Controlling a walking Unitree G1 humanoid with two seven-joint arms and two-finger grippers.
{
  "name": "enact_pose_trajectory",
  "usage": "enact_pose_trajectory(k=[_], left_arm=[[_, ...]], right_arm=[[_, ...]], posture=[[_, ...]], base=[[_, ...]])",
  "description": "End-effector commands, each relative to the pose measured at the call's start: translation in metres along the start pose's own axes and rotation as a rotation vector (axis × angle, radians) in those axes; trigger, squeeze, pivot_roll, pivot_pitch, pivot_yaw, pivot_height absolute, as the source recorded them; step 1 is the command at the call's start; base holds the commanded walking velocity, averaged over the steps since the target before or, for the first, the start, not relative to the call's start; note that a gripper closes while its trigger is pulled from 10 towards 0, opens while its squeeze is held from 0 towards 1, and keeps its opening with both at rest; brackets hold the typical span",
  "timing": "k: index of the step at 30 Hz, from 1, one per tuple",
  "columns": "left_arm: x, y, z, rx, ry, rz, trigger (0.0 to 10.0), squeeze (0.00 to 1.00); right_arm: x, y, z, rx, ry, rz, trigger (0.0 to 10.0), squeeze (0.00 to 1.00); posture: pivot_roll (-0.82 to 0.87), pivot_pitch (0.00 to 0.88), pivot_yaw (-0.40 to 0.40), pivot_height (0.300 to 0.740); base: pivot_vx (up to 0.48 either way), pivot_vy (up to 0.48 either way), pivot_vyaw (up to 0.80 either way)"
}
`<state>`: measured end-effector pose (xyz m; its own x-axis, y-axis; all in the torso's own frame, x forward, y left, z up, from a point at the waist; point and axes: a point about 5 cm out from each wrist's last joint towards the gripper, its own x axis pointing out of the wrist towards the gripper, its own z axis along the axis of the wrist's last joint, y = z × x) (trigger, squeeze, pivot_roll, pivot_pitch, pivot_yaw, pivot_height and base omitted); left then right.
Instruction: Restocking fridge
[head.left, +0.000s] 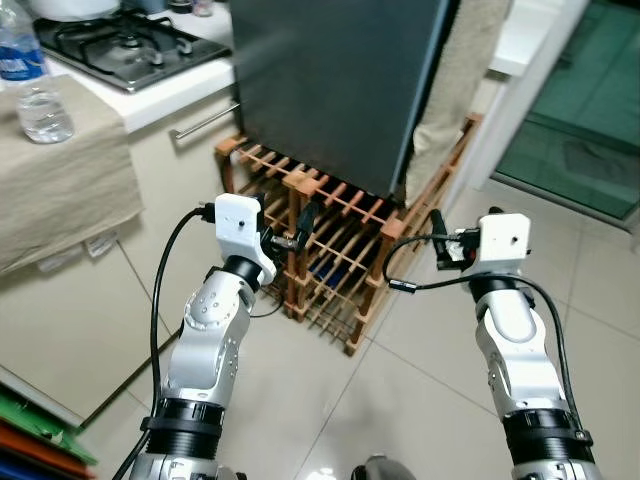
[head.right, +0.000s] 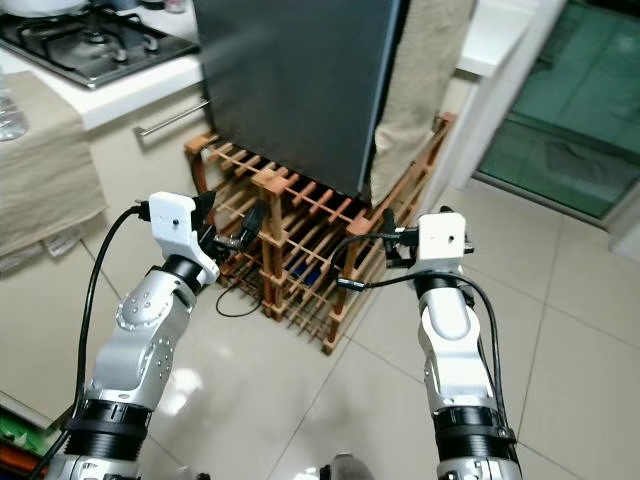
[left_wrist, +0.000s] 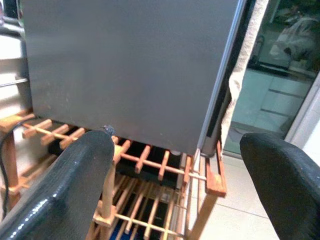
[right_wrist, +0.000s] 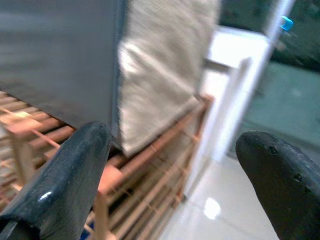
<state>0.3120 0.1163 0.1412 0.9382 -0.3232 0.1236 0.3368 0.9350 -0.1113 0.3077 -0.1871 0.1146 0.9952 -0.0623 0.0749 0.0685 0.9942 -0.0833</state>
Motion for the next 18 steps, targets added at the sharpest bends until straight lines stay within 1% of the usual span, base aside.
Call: enact_pose_trajectory(k=[1,2,3,4,6,7,8,9,10,14,18], left_arm=[[0.001,0.003,-0.002,-0.022,0.016,0.023,10.0,0.00],[0.001,0.003,-0.002,-0.022,0.016,0.023,10.0,0.00],[0.003,0.006,-0.004,-0.019,0.024,0.038,10.0,0.00],[0.004,0.006,-0.005,-0.013,0.028,0.042,10.0,0.00],[0.006,0.004,-0.006,0.009,0.033,0.045,10.0,0.00],[0.007,0.003,-0.005,0.011,0.032,0.041,10.0,0.00],[0.008,0.002,-0.005,0.011,0.032,0.039,10.0,0.00],[0.009,0.002,-0.004,0.019,0.028,0.038,10.0,0.00],[0.010,0.001,-0.003,0.029,0.026,0.039,10.0,0.00],[0.013,0.000,-0.001,0.049,0.017,0.037,10.0,0.00],[0.014,0.000,0.000,0.026,0.007,0.030,10.0,0.00]], right_arm=[[-0.002,-0.006,0.002,0.011,0.001,-0.035,10.0,0.18],[-0.002,-0.006,0.002,0.011,0.001,-0.035,10.0,0.18],[-0.004,-0.009,0.002,0.013,-0.003,-0.053,10.0,0.27],[-0.004,-0.010,0.002,0.014,0.001,-0.060,10.0,0.33],[-0.005,-0.011,0.002,0.016,0.007,-0.067,10.0,0.33],[-0.005,-0.011,0.003,0.006,0.001,-0.065,10.0,0.29],[-0.005,-0.011,0.004,0.000,-0.004,-0.063,10.0,0.29],[-0.005,-0.011,0.005,0.008,-0.010,-0.065,10.0,0.23],[-0.005,-0.011,0.005,0.012,-0.008,-0.064,10.0,0.00],[-0.003,-0.010,0.005,0.007,0.001,-0.071,10.0,0.00],[-0.002,-0.006,0.004,0.001,0.006,-0.066,10.0,0.00]], posture=[[-0.08,0.000,-0.025,0.662],[-0.08,0.000,-0.025,0.662],[-0.09,0.000,-0.022,0.654],[-0.09,0.000,-0.020,0.649],[-0.10,0.000,-0.019,0.641],[-0.10,0.000,-0.019,0.637],[-0.10,0.000,-0.019,0.633],[-0.11,0.000,-0.018,0.628],[-0.11,0.000,-0.018,0.628],[-0.10,0.000,-0.018,0.628],[-0.09,0.000,-0.018,0.628]], base=[[0.000,0.000,-0.44],[0.000,0.000,-0.44],[0.000,0.000,-0.44],[0.000,0.000,-0.45],[0.000,0.000,-0.44],[0.000,0.000,-0.43],[0.000,0.000,-0.43],[0.000,0.000,0.00],[0.000,0.000,0.00],[0.000,0.000,0.00],[0.000,0.000,0.00]])
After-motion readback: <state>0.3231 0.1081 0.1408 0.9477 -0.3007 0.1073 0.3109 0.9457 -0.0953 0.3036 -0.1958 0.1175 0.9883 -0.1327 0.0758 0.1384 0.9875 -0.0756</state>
